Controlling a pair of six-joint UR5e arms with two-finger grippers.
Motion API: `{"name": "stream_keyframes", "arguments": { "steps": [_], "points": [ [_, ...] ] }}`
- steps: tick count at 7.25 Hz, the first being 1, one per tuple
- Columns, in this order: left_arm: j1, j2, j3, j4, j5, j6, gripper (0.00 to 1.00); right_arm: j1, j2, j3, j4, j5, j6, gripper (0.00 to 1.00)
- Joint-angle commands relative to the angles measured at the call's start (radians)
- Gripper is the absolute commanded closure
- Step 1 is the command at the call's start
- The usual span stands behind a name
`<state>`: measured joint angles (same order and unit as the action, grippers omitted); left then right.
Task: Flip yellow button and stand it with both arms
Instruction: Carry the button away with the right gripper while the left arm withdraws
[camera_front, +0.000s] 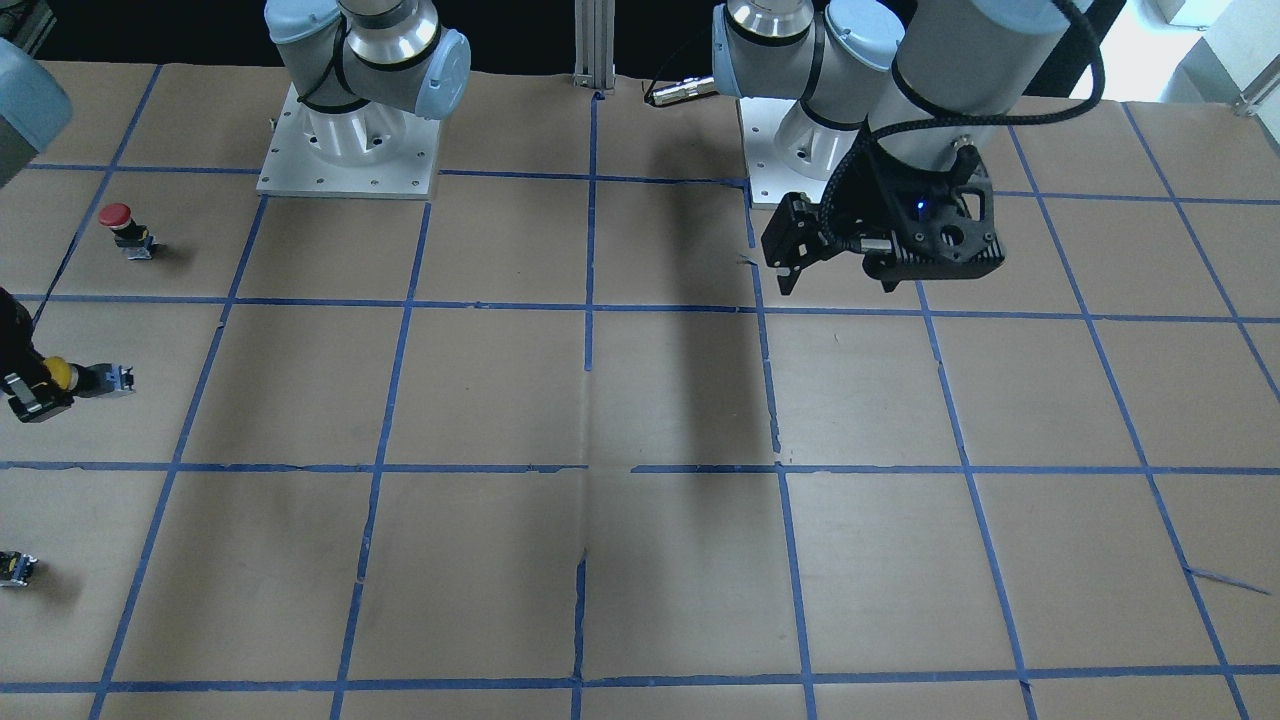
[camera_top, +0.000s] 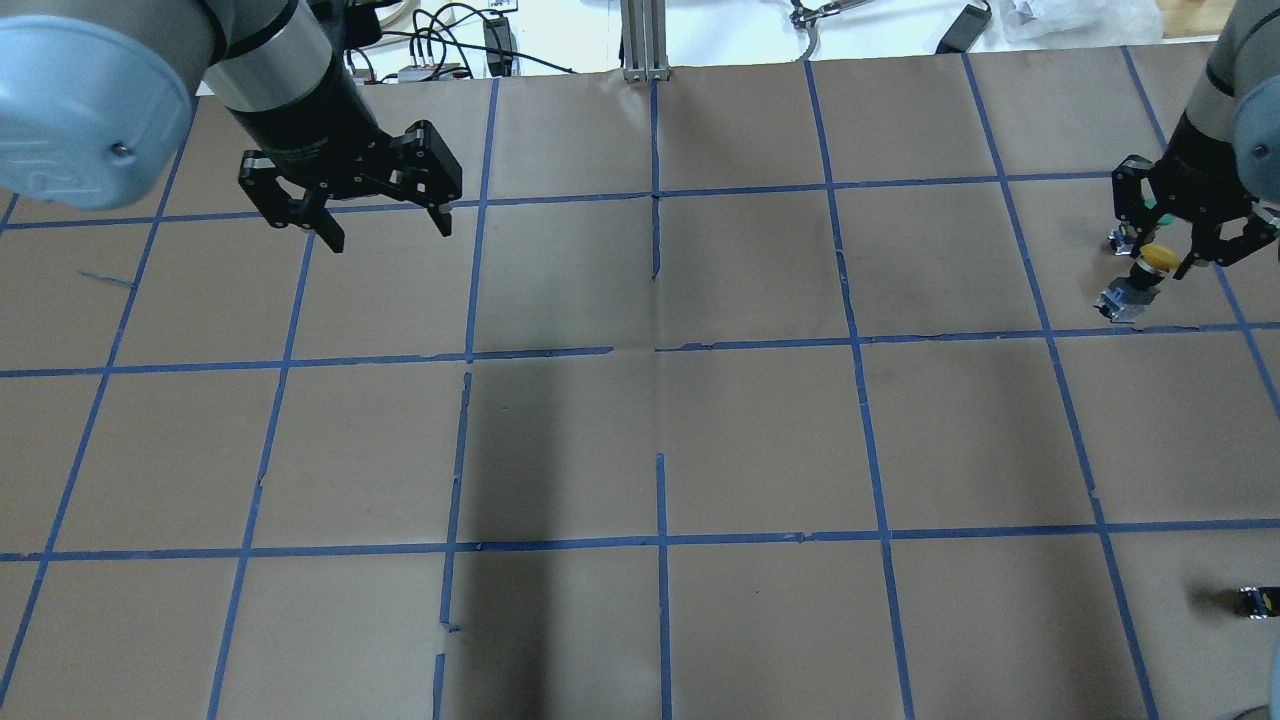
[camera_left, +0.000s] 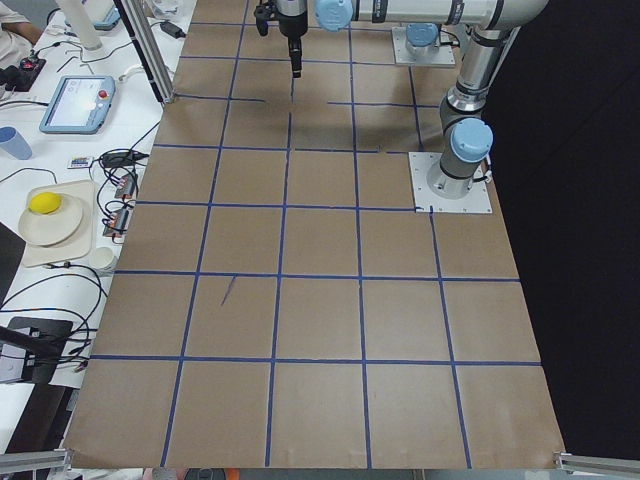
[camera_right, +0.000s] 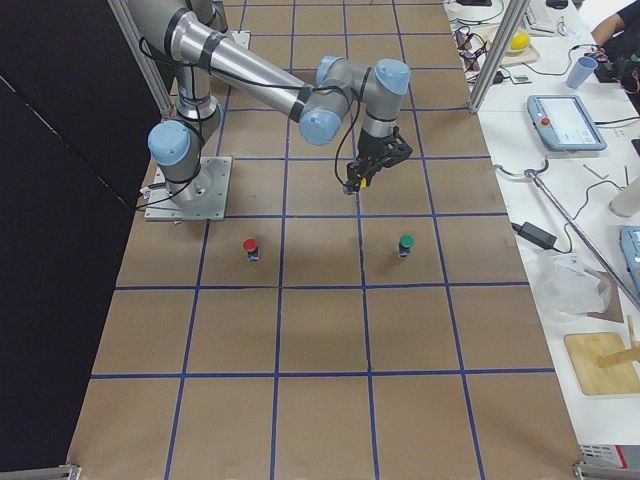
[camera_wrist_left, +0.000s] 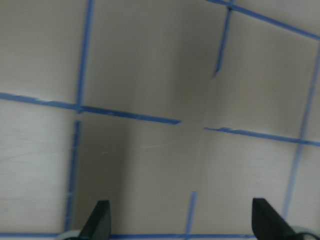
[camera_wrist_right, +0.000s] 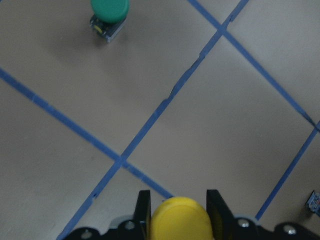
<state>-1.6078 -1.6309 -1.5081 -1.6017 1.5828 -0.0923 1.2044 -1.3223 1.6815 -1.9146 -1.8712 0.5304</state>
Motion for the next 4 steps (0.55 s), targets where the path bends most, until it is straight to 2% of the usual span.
{"name": "stream_keyframes", "arguments": {
  "steps": [1, 3, 4],
  "points": [
    [0.002, 0.023, 0.005, -0.044, 0.088, 0.046, 0.00, 0.000, 0.066, 0.088, -0.245, -0.149, 0.062, 0.95],
    [0.015, 0.080, -0.020, -0.037, 0.077, 0.158, 0.00, 0.000, 0.083, 0.306, -0.658, -0.210, 0.036, 0.95],
    [0.081, 0.095, -0.035, -0.037, 0.001, 0.202, 0.00, 0.000, 0.072, 0.341, -0.722, -0.230, 0.025, 0.95]
  ]
}}
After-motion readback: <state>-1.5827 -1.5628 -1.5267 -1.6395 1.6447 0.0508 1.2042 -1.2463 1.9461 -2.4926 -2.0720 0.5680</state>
